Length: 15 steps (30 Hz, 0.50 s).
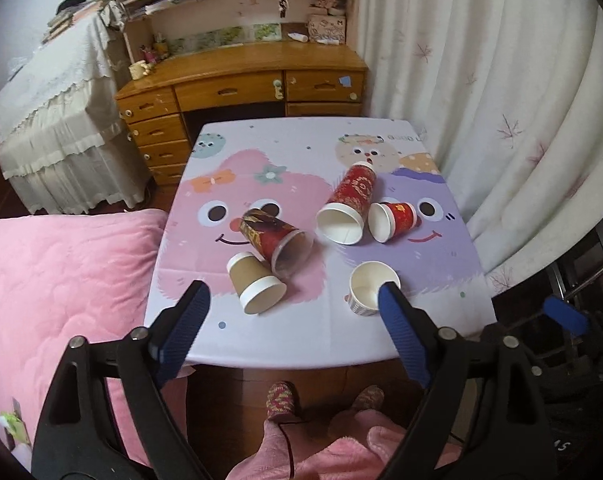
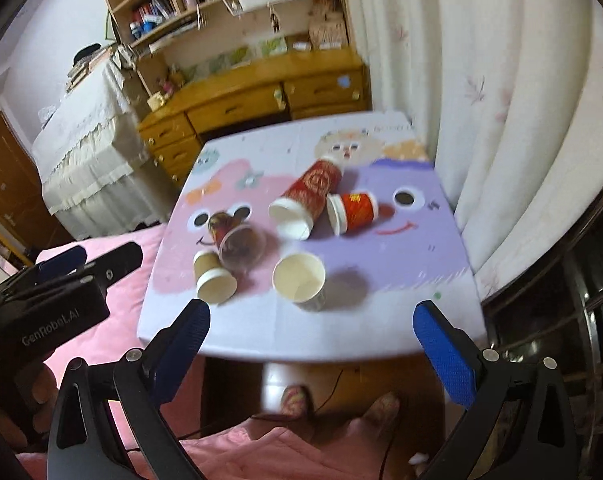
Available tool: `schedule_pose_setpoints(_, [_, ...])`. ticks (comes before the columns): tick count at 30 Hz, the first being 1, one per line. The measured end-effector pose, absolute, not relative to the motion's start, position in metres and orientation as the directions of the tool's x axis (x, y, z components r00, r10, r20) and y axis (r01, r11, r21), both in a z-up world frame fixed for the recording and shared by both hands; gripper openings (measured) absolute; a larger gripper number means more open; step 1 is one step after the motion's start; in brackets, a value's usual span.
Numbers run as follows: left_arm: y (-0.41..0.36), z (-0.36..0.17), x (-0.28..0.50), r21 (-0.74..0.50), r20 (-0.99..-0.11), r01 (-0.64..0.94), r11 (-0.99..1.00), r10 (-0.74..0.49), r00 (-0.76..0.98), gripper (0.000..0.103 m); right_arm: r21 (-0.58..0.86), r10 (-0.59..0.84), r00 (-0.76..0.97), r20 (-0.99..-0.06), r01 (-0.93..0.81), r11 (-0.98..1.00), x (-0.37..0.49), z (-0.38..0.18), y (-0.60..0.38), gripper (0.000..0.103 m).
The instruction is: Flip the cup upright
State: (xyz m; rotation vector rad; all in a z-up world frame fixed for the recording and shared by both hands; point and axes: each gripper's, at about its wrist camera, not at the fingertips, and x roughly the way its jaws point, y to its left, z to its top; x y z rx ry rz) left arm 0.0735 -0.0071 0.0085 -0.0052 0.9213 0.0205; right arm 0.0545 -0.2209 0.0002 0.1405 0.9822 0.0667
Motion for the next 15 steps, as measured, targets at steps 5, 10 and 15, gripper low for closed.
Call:
schedule_pose_setpoints(5, [-0.005,0.006,0.065,0.013,-0.778,-0.045,0.999,0.038,0.627,0.102,0.164,0.125,0.564,-0.816,0.018,0.986,0.046,0.006,-0.223,0.103])
schedule_pose_setpoints(10, [-0.010,0.003,0.073,-0.009,-0.782,-0.031,0.999,0.012,0.624,0.102,0.150,0.115,0.574,-0.811,0.014,0.989,0.047,0.005,-0.223,0.103])
schedule_pose_setpoints(15, [-0.019,0.006,0.078,-0.010,-0.765,-0.011,1.000,-0.001,0.644,0.102,0.145,0.104,0.594,-0.798,0.022,0.989,0.048,0.011,-0.227,0.103])
